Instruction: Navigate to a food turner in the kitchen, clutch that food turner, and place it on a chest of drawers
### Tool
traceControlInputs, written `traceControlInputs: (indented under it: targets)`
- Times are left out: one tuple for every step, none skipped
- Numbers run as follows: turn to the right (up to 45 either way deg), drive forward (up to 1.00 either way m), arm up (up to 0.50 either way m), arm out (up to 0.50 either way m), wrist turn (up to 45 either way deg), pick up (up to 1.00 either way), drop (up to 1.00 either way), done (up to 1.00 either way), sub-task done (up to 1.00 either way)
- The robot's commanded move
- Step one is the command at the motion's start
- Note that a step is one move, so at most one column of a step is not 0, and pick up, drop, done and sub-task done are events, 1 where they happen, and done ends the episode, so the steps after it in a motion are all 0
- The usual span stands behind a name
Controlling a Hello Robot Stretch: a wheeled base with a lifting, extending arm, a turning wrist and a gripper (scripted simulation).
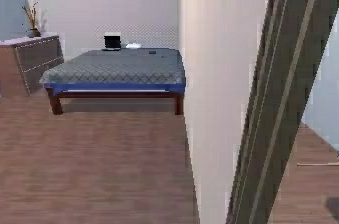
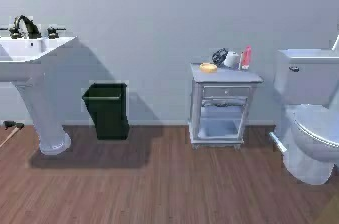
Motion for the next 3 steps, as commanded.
traceControlInputs:
  targets:
    - [45.0, 0.0, 0.0, 0.0, 0.0, 0.0, 0.0, 0.0, 0.0]
    - [30.0, 0.0, 0.0, 0.0, 0.0, 0.0, 0.0, 0.0, 0.0]
    - [0.0, 0.6, 0.0, 0.0, 0.0, 0.0, 0.0, 0.0, 0.0]
